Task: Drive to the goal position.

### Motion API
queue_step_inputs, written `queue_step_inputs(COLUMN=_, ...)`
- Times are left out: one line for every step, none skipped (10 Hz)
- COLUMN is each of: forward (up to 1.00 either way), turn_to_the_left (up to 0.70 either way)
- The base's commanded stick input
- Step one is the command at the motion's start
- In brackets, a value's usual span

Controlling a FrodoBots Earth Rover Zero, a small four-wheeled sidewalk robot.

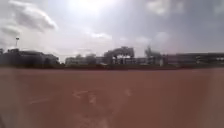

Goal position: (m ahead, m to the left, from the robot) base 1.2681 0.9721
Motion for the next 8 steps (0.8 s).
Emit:
queue_step_inputs(forward=0.7, turn_to_the_left=0.0)
queue_step_inputs(forward=0.7, turn_to_the_left=0.0)
queue_step_inputs(forward=0.7, turn_to_the_left=0.0)
queue_step_inputs(forward=0.7, turn_to_the_left=0.0)
queue_step_inputs(forward=0.7, turn_to_the_left=0.0)
queue_step_inputs(forward=0.7, turn_to_the_left=0.0)
queue_step_inputs(forward=0.7, turn_to_the_left=0.0)
queue_step_inputs(forward=0.7, turn_to_the_left=0.0)
